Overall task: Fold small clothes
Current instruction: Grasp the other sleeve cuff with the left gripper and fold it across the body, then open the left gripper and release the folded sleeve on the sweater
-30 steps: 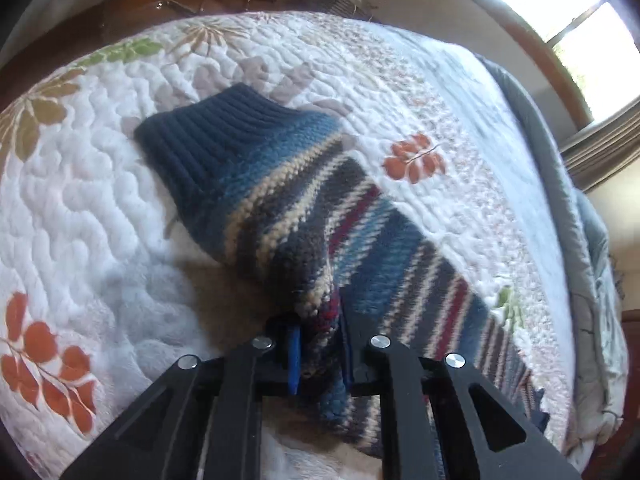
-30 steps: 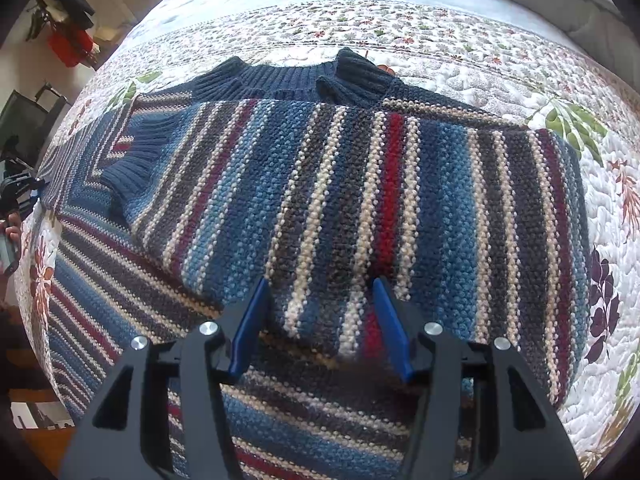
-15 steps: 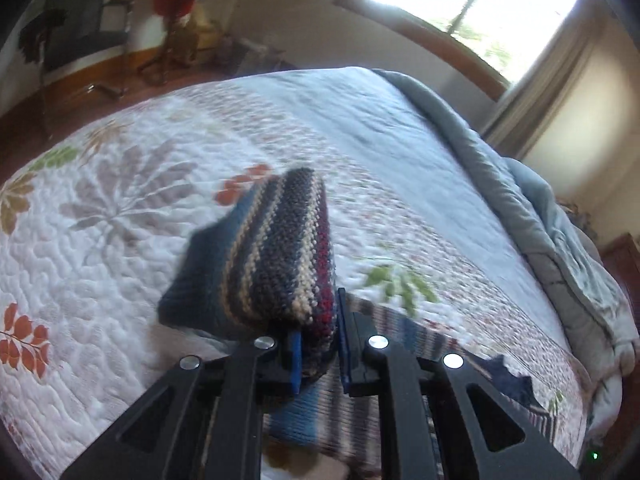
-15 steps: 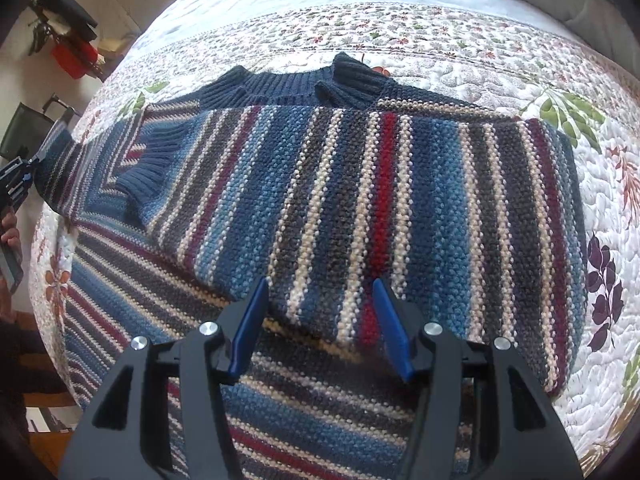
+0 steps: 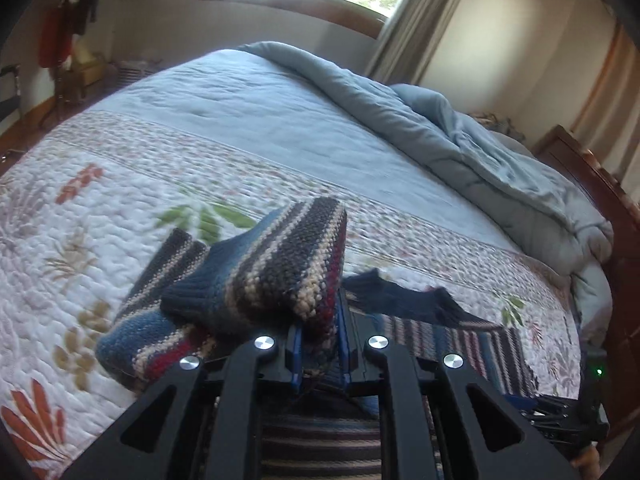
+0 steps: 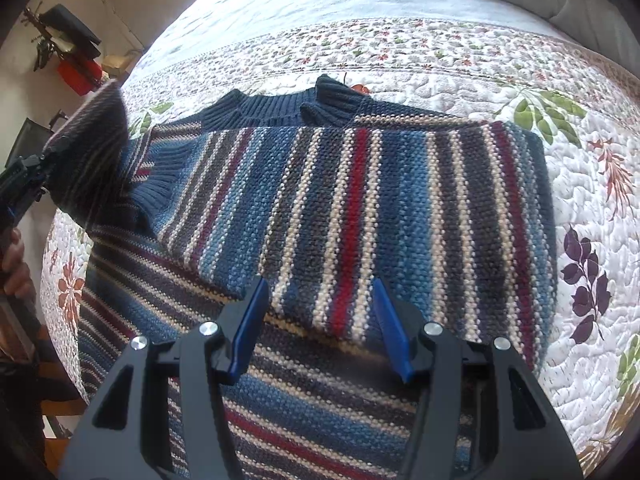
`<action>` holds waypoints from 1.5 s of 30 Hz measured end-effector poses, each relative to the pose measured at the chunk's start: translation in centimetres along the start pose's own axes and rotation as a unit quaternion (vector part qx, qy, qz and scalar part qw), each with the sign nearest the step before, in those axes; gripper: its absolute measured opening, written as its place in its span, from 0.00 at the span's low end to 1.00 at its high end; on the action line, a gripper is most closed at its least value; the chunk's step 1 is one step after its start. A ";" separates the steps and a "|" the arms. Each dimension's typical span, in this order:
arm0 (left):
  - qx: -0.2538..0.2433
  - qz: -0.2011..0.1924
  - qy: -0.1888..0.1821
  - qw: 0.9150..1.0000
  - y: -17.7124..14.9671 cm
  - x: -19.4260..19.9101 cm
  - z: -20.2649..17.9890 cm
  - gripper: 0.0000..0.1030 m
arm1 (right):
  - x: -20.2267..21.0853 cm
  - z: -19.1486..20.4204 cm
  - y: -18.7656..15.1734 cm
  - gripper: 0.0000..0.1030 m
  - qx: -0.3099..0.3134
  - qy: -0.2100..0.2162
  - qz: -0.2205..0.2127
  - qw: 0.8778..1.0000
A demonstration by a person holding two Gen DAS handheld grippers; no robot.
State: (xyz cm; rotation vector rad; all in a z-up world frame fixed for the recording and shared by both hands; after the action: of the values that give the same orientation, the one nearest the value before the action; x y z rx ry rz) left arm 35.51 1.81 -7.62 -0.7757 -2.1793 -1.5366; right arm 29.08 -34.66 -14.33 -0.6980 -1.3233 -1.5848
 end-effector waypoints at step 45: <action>0.014 0.179 0.146 0.973 -8.7 2.1 12.7 0.84 | -5.0 22.1 5.5 0.57 0.086 0.068 0.043 0.993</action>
State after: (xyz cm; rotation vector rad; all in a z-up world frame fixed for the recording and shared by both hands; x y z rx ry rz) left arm 28.68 11.95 -17.18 -0.8222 -1.7363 -1.3370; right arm 33.19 -12.00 -10.56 -0.5248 -1.2930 -1.4051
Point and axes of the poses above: each gripper's, at about its wrist camera, not at the fingertips, and x roughly against the way its jaws point, z to its left, y to its top, the point moved 4 cm from there along -x, roughly the way its jaws point, and after that the axes turned 10 degrees about -z, right-handed, at the moved point
